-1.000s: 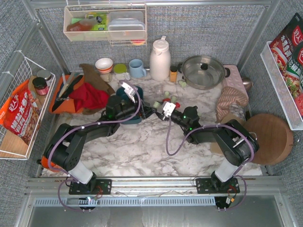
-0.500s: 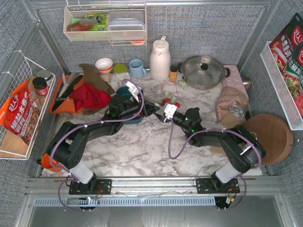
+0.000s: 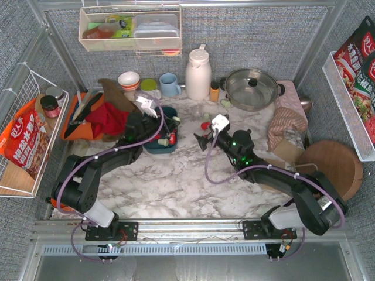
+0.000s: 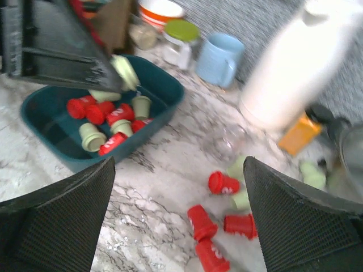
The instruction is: Mix the coffee capsules in the storage basket
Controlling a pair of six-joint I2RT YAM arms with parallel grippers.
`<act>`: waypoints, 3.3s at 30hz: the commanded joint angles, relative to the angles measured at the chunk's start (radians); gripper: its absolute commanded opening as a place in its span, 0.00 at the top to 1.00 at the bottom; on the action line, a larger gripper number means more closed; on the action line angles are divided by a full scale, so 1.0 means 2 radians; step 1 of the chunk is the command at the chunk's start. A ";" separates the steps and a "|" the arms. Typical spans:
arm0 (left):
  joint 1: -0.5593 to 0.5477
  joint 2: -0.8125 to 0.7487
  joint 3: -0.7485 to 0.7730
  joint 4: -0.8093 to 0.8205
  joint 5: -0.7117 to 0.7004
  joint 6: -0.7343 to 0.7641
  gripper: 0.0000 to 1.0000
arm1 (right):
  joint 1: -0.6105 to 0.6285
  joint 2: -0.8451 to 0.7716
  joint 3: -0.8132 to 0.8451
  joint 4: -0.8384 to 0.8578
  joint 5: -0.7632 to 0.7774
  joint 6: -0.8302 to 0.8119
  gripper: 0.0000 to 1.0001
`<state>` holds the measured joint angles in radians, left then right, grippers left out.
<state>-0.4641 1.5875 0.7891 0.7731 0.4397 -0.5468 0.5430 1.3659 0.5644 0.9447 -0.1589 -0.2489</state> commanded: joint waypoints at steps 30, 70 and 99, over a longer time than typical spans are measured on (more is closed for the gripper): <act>0.053 -0.097 -0.023 -0.156 -0.222 0.029 0.00 | -0.030 0.214 0.190 -0.398 0.314 0.348 0.21; 0.051 -0.125 -0.038 -0.133 -0.178 0.022 0.01 | 0.001 0.311 0.368 -0.690 0.488 0.666 0.31; 0.040 -0.103 -0.034 -0.121 -0.116 0.032 0.00 | 0.010 0.184 0.274 -0.573 0.423 0.553 0.62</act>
<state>-0.3698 1.3647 0.7025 0.4843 0.1398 -0.5045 0.5579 1.8423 1.1870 -0.3752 0.7338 1.0348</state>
